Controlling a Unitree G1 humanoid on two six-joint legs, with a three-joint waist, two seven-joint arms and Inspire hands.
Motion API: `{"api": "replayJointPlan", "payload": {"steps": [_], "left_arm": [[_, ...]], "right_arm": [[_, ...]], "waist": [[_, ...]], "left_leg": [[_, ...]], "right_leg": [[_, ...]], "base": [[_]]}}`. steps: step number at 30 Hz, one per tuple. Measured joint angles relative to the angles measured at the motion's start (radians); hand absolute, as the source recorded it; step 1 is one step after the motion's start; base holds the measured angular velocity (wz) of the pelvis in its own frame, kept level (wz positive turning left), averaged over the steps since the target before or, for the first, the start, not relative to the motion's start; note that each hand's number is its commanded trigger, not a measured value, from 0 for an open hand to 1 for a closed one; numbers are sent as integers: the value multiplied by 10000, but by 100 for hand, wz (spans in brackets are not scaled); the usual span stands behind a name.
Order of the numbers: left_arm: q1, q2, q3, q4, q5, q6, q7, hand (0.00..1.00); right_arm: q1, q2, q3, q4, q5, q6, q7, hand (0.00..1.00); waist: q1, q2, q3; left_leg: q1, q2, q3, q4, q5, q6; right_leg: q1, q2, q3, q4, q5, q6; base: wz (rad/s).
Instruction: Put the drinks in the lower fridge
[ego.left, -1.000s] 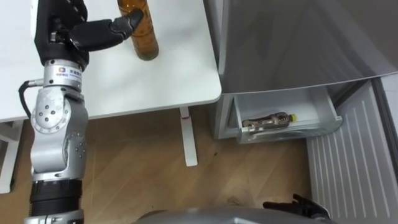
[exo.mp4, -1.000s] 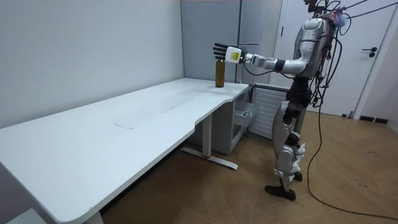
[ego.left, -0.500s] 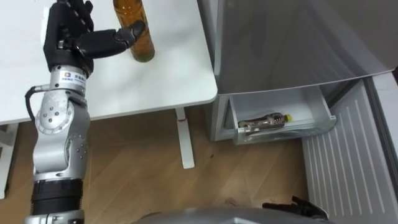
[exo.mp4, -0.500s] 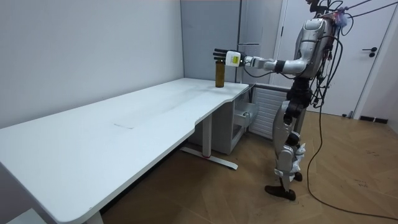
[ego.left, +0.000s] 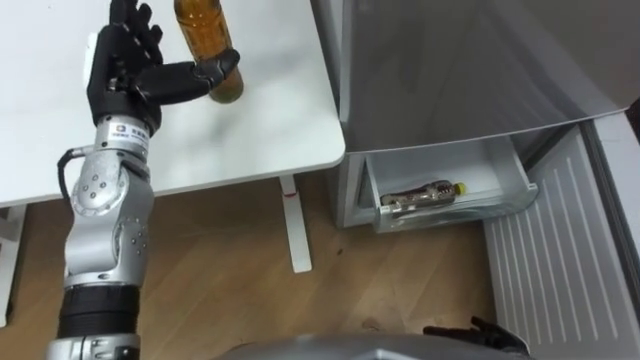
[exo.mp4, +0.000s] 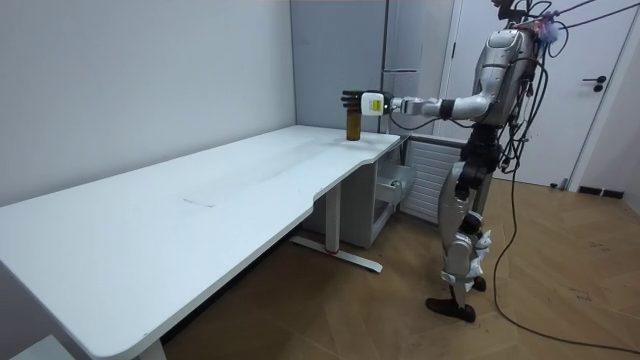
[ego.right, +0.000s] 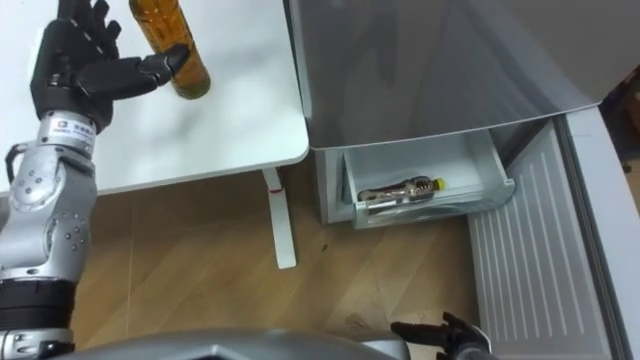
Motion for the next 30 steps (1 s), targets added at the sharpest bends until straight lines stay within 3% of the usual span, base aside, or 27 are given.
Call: {"api": "replayJointPlan", "payload": {"steps": [9,13,25,30], "left_arm": [[-281,-1,-34,672,-329,-3,134,0],[-715,0,4,1178,-322,-3,169,0],[-1096,6,110,1247,-718,9,207,0],[-1403,62,129,1247,-713,277,201,0]], "right_arm": [[-7,-2,-33,-59,-6,-22,-105,0],[4,-52,-60,-61,-41,-17,-137,0],[20,-59,-426,-62,-410,106,-235,0],[23,-137,-551,-66,-415,235,50,0]], "waist": [[-214,149,8],[-217,243,-3],[-230,280,-21],[-237,290,-28]], "left_leg": [[10,15,40,7,-2,-4],[23,23,70,12,-2,-4],[-9,39,204,16,-4,-5],[-26,39,205,-2,-3,-5]], "right_leg": [[3,12,29,2,9,-15],[-17,14,71,26,9,-14],[-126,23,264,162,9,-14],[-219,24,267,168,9,-14]], "base": [[-1],[-1],[-4],[0]]}}
